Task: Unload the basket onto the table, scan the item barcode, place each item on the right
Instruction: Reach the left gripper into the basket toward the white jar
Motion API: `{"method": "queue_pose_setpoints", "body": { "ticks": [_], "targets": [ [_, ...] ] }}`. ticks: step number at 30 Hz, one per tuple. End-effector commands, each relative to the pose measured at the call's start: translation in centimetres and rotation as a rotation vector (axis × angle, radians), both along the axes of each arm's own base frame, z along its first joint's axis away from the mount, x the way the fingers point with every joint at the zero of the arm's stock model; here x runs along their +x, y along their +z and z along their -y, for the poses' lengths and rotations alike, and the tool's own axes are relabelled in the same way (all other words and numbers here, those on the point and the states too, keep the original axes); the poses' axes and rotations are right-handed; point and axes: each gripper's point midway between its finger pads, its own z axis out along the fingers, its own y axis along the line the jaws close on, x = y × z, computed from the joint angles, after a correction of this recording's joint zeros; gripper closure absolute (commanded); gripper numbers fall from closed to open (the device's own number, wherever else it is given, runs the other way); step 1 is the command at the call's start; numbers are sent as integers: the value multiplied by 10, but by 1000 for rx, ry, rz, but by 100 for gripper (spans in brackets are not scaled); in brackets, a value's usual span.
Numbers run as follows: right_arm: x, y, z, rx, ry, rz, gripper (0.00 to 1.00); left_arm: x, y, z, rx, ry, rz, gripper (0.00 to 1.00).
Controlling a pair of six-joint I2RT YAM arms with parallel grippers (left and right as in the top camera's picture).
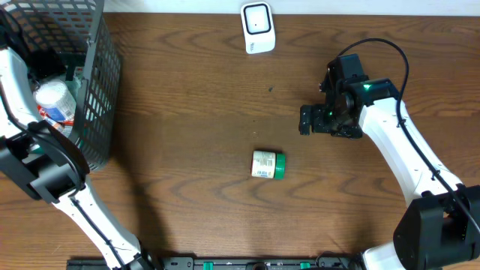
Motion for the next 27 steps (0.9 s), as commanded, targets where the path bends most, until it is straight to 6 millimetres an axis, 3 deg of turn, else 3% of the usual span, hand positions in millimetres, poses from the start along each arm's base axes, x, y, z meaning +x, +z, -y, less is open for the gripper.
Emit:
{"method": "queue_pose_setpoints", "body": {
  "ticks": [1,11,14,19,24,27],
  "targets": [
    [0,2,3,-12,5,9,1,-3,-12,5,-32,-23,-31,2],
    [0,2,3,-12,5,9,1,-18,-17,13,-68,-23,-91,2],
    [0,2,3,-12,5,9,1,-18,-17,13,-69,-23,-92,18],
    [0,2,3,-12,5,9,1,-15,-12,15,-81,-29,-69,25],
    [0,2,3,-12,5,9,1,-13,16,17,-60,-34,-13,25],
    [0,2,3,-12,5,9,1,-12,50,16,-23,-23,56,25]
  ]
}}
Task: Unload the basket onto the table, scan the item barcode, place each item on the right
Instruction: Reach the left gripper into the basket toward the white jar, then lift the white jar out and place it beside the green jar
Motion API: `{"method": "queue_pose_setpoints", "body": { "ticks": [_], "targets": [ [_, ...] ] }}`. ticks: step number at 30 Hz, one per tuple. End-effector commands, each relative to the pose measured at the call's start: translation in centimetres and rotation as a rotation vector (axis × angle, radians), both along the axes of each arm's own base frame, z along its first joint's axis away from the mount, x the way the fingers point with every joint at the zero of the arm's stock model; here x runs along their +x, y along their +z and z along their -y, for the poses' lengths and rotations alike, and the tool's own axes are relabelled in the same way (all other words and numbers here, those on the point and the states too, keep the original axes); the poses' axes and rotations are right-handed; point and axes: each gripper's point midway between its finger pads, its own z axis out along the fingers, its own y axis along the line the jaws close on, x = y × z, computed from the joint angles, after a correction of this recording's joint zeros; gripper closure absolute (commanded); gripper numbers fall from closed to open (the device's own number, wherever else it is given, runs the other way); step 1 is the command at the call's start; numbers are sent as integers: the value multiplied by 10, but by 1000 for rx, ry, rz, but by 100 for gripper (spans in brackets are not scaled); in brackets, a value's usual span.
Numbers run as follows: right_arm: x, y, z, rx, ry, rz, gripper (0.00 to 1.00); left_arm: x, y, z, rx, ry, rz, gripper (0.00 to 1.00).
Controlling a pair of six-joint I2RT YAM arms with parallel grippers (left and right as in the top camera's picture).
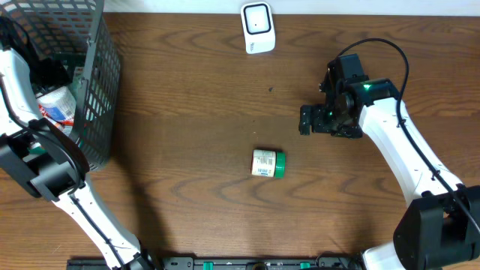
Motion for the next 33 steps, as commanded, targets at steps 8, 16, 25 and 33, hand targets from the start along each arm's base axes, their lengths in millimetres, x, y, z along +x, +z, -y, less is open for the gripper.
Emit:
{"method": "queue_pose_setpoints", "body": {
  "ticks": [8,16,25,33],
  "targets": [
    [0,2,3,-11,2,9,1,-29,232,19,222,33,469,25],
    [0,2,3,-11,2,9,1,-93,347,82,234,-24,746,25],
    [0,2,3,-11,2,9,1,-143,357,202,-9,-257,762,28],
    [0,2,3,-11,2,9,1,-155,286,290,-189,-488,426,31]
  ]
}}
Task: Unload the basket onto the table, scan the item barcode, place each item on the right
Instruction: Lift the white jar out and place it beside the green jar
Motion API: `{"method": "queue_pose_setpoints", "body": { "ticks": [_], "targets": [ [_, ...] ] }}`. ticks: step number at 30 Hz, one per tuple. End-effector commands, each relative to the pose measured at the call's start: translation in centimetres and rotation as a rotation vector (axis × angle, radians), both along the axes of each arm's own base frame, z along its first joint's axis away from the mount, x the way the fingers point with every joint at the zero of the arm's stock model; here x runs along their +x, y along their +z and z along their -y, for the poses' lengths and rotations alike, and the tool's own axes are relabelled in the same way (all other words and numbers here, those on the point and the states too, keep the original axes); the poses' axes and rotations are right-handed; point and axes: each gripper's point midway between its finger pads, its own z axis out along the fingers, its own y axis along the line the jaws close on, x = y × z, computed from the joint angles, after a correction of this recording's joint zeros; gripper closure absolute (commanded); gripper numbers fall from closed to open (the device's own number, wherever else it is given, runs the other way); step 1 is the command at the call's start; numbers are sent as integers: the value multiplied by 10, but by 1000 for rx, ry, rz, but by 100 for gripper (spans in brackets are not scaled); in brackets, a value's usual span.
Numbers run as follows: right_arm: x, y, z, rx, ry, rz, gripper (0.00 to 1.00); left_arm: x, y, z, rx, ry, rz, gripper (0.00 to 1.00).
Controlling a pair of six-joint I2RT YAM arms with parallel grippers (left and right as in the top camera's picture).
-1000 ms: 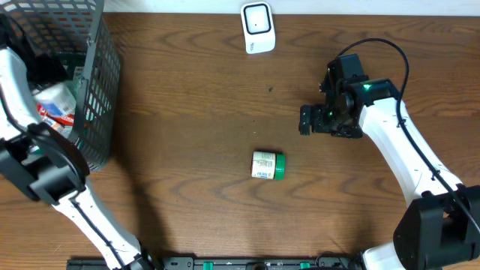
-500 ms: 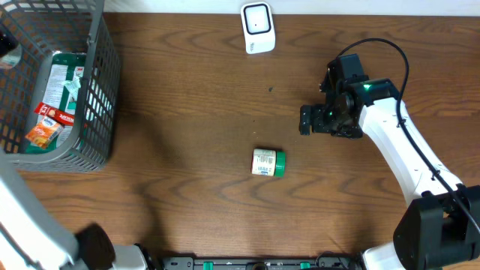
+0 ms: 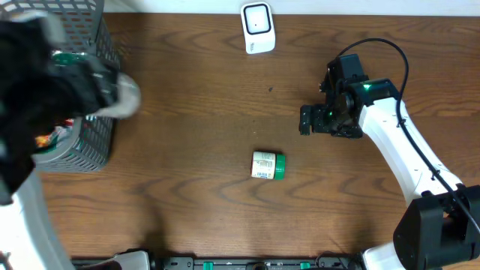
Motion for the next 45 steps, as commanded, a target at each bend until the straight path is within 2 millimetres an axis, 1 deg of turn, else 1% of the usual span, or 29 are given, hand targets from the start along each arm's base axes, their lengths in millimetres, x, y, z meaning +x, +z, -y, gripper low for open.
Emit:
{"method": "queue_pose_setpoints", "body": {
  "ticks": [1,5,9,13,17,20,23,28,31,34,39,45],
  "targets": [
    [0,2,3,-8,3,8,1,5,-36,27,18,-92,-160,31],
    [0,2,3,-8,3,8,1,4,-83,46,118,-160,-373,32],
    [0,2,3,-8,3,8,1,7,-130,79,157,-281,-545,32],
    [0,2,3,-8,3,8,1,5,-178,103,204,-377,-715,32],
    [0,2,3,-8,3,8,1,-6,-227,117,257,-463,-901,31],
    [0,2,3,-8,3,8,1,-17,-258,128,242,-528,-1022,31],
    [0,2,3,-8,3,8,1,-20,-284,137,206,-566,-1084,31],
    [0,2,3,-8,3,8,1,-19,-329,139,207,-565,-1138,31],
    [0,2,3,-8,3,8,1,-20,-349,139,208,-565,-1151,31],
    [0,2,3,-8,3,8,1,-15,-362,141,206,-566,-1123,31],
    [0,2,3,-8,3,8,1,-7,-372,144,203,-568,-1078,31],
    [0,2,3,-8,3,8,1,-8,-387,146,206,-574,-1059,31]
  ]
}}
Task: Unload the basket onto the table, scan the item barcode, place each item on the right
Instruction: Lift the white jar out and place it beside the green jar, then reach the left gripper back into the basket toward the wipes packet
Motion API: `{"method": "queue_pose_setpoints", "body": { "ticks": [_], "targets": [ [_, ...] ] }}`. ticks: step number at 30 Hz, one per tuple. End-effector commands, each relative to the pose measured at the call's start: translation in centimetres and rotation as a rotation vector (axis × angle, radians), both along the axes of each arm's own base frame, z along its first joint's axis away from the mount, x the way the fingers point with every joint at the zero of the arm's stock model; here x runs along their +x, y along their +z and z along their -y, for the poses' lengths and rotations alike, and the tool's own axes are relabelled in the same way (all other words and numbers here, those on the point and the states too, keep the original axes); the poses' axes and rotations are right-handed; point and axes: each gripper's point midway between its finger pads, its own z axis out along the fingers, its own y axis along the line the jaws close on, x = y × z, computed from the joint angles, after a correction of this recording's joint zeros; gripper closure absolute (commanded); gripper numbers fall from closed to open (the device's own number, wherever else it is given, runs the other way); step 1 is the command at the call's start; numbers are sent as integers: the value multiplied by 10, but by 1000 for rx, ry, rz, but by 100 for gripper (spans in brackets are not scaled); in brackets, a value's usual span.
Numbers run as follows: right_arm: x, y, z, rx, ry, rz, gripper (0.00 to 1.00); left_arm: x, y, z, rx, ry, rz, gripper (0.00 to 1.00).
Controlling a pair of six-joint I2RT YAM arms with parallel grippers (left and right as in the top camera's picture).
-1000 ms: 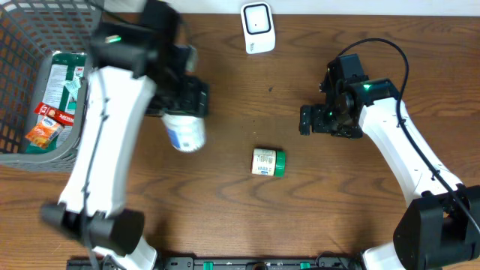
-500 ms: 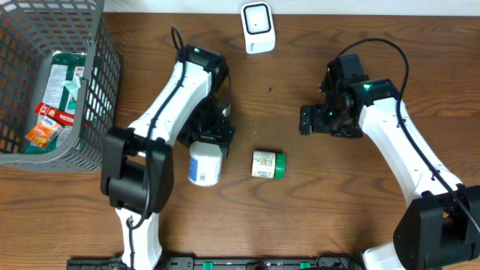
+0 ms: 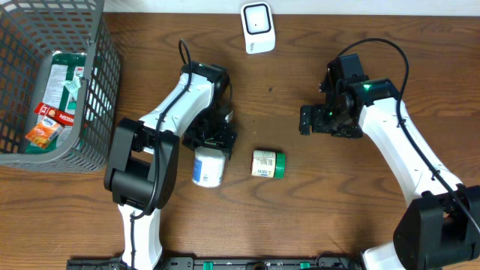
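Observation:
A white jar with a blue label is at the table's middle, under my left gripper, which is shut on its top end. Just right of it, apart, lies a small white bottle with a green cap on its side, label up. The white barcode scanner stands at the far edge, centre. My right gripper hovers right of centre, pointing left with nothing in it; its fingers are too dark to tell apart.
A grey wire basket stands at the far left and holds a green packet and small red and orange packs. A black rail runs along the front edge.
My left arm was raised close to the camera beside the basket, with a pale round thing in it. Now it reaches to the table's middle with the white jar beside the green-capped bottle. The right arm is still.
My left arm first reached into the basket, where the white jar lay. It stayed there at the following moment. Then it was up near the camera, out of the basket. Now the jar is out at mid-table and the basket holds only packets. The green-capped bottle never moved.

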Motion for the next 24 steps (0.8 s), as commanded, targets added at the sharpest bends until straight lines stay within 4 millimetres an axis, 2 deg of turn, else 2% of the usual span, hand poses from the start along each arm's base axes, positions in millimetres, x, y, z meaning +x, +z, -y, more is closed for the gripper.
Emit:
{"method": "queue_pose_setpoints", "body": {
  "ticks": [1,2,4,8,13,16,18,20,24],
  "targets": [
    [0,2,3,-8,3,8,1,-4,-10,2,-9,-15,-4,31],
    [0,2,3,-8,3,8,1,-1,-11,3,-13,-15,6,31],
    [0,2,3,-8,3,8,1,1,-11,4,-17,-15,18,23],
    [0,2,3,-8,3,8,1,6,-13,6,-23,-16,40,4],
    [0,2,3,-8,3,8,1,16,-11,10,-36,-10,76,4],
    [0,2,3,-8,3,8,1,27,-3,14,-48,-5,112,4],
    [0,2,3,-8,3,8,1,37,6,17,-63,-3,150,4],
    [0,2,3,-8,3,8,1,54,24,21,-79,4,220,4],
    [0,2,3,-8,3,8,1,91,63,8,-11,68,388,3]
  ]
}}
